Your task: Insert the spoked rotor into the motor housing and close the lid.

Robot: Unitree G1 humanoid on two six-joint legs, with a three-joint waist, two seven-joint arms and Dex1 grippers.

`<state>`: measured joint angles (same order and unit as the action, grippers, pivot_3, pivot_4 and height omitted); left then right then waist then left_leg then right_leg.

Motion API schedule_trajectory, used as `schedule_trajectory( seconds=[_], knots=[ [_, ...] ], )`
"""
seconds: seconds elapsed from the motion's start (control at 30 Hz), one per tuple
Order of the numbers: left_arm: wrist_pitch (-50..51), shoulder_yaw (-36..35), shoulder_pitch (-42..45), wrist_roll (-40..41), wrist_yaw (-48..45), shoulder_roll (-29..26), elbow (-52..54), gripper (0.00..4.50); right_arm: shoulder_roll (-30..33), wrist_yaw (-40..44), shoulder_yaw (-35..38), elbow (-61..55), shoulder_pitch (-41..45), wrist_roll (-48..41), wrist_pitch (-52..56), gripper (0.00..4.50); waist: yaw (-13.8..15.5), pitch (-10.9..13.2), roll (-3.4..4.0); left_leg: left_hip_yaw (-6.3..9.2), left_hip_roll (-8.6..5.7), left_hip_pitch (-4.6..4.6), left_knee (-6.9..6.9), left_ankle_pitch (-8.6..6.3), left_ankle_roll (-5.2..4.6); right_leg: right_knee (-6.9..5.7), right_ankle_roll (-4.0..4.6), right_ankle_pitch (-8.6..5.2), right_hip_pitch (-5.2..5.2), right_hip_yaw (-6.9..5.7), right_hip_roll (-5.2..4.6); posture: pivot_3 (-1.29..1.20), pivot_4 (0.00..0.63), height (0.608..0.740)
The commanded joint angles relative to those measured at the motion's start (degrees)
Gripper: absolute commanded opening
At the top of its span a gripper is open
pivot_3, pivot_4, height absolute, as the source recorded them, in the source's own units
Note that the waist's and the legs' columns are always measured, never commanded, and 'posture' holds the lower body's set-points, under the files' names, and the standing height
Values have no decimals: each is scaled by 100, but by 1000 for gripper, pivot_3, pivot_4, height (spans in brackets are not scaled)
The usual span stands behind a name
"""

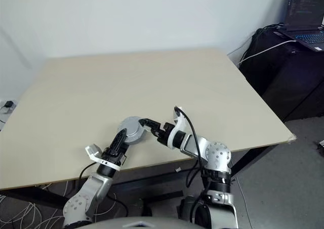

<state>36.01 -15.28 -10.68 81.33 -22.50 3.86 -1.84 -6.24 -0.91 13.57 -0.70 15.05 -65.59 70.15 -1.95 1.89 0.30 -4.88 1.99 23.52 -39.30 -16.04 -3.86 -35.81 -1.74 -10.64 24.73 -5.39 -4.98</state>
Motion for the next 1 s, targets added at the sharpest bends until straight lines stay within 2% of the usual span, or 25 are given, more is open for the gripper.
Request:
schedule_trajectory(
  seconds=[0.03,0.37,0.57,0.77,1.0],
  knots=[
    [-359,-51,109,-74,40,534,281,2135,-653,-82,-179,-248,-442,-60,-356,4500,-9,0,0,0,0,0,0,0,0,-1,0,0,1,0,0,0,0,740],
    [-1903,-398,827,-730,695,741,-114,2134,-375,-134,-520,-513,-717,22,-838,4500,41,-2,-3,1,2,-2,-3,0,0,-1,1,1,-3,0,4,0,0,740],
    [-2487,-729,1383,-748,1064,662,-441,2134,-147,-86,-703,-592,-881,74,-990,4500,61,-11,-19,6,4,-1,-16,0,0,-2,-2,4,-9,-3,5,0,0,740],
    [-3009,-1187,2086,-822,1301,433,-1047,2134,386,474,-1382,-990,-1102,1167,-1636,4500,88,-19,-32,8,1,1,-21,0,0,-1,-3,4,-11,-5,6,0,0,740],
    [-3483,-1696,2971,-1229,1489,134,-2024,2134,420,761,-1546,-1053,-1204,1555,-1849,4500,116,-29,-57,12,-31,2,-30,0,-1,0,-9,8,-18,-4,8,0,0,740]
  ],
)
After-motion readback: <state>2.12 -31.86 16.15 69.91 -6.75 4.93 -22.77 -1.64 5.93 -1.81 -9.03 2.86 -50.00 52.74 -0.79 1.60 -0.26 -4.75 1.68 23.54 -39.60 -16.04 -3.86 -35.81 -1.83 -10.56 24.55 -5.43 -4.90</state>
